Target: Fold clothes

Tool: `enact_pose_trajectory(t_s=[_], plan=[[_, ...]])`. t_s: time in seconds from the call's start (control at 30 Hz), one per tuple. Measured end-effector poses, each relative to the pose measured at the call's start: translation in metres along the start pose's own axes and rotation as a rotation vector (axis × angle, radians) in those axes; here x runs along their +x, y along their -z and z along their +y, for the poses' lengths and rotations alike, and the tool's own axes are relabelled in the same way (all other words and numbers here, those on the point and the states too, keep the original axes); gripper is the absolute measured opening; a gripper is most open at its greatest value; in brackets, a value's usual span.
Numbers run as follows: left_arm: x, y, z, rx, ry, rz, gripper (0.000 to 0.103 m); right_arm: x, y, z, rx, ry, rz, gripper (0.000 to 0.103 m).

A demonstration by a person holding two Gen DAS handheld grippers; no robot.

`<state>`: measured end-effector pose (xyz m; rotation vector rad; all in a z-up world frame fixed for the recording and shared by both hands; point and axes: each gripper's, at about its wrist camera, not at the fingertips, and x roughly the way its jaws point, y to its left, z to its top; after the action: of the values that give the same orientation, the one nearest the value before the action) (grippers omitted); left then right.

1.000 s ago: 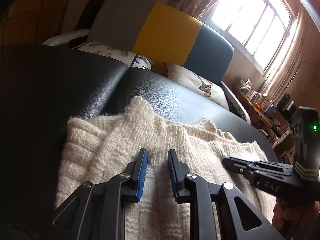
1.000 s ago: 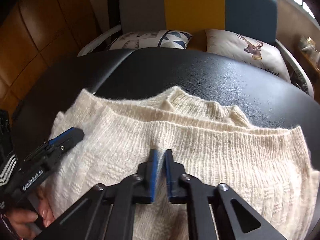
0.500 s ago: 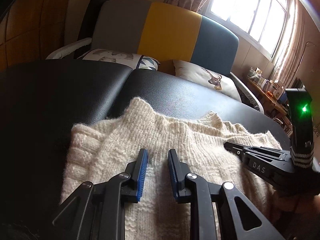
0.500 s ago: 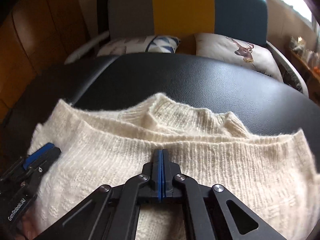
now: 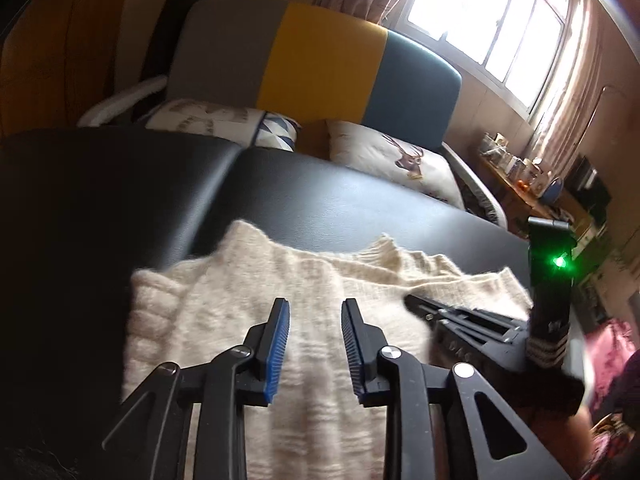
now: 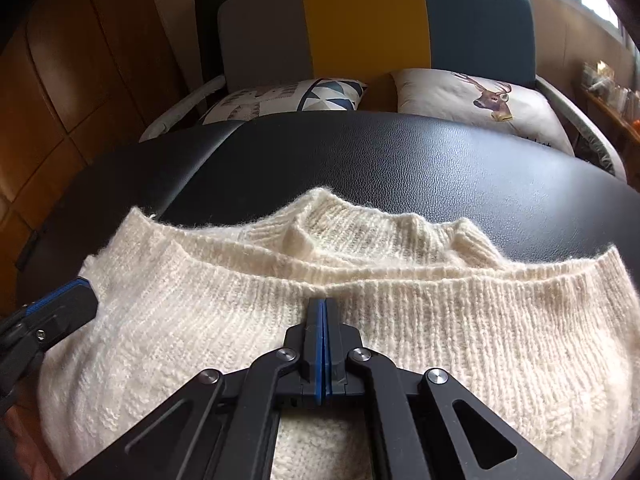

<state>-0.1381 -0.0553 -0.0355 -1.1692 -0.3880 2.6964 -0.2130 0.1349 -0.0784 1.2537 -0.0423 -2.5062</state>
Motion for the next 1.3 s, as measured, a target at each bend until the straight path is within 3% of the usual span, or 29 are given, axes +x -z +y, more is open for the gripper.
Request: enact_pose_trajectory(t_s=[0.07,0.13,0.3,0.37,0.43,0.53,0.67,0.8,0.93,1.1,1.17,1.23,1.27,1.3], plan=[[0.014,-0.003,-0.006,0.016,0.004,0.062,0.035,0.0,0.0,-0.004,0.015,-0.017,-0.004,0.001],[0.029,-0.002,-0.016,0.089,-0.05,0.116,0.035,-0.001,0.0,-0.006,0.027,-0.031,-0.007,0.001],[0.043,0.002,-0.038,0.224,-0.168,0.111,0.036,-0.002,0.001,-0.012,0.059,-0.063,-0.017,0.001],[0.048,0.004,-0.043,0.246,-0.184,0.116,0.031,-0.003,0.002,-0.014,0.074,-0.076,-0.021,0.001],[0.052,0.001,-0.044,0.238,-0.17,0.124,0.005,-0.004,0.002,-0.015,0.086,-0.084,-0.026,0.001],[0.049,-0.014,-0.046,0.218,-0.169,0.103,0.003,-0.007,0.003,-0.018,0.109,-0.104,-0.042,0.001],[0.046,-0.024,-0.058,0.264,-0.187,0.044,0.003,-0.007,0.004,-0.021,0.136,-0.121,-0.044,0.001],[0.076,-0.019,-0.048,0.279,-0.248,0.094,0.004,-0.007,0.003,-0.021,0.134,-0.12,-0.044,0.001],[0.079,-0.011,-0.043,0.294,-0.239,0.078,0.006,-0.006,0.003,-0.021,0.136,-0.12,-0.044,0.001],[0.07,-0.011,-0.022,0.19,-0.13,0.072,0.01,-0.016,-0.002,-0.036,0.203,-0.172,-0.011,0.002],[0.066,-0.011,-0.011,0.133,-0.073,0.072,0.012,-0.042,-0.003,-0.048,0.239,-0.156,-0.061,0.016],[0.06,-0.01,0.001,0.069,-0.024,0.063,0.013,-0.07,-0.002,-0.054,0.203,-0.084,-0.112,0.069],[0.057,-0.008,0.006,0.038,-0.009,0.054,0.013,-0.083,-0.002,-0.055,0.159,-0.034,-0.132,0.074],[0.055,-0.006,0.011,0.008,0.007,0.045,0.013,-0.086,-0.002,-0.053,0.115,-0.021,-0.115,0.072]])
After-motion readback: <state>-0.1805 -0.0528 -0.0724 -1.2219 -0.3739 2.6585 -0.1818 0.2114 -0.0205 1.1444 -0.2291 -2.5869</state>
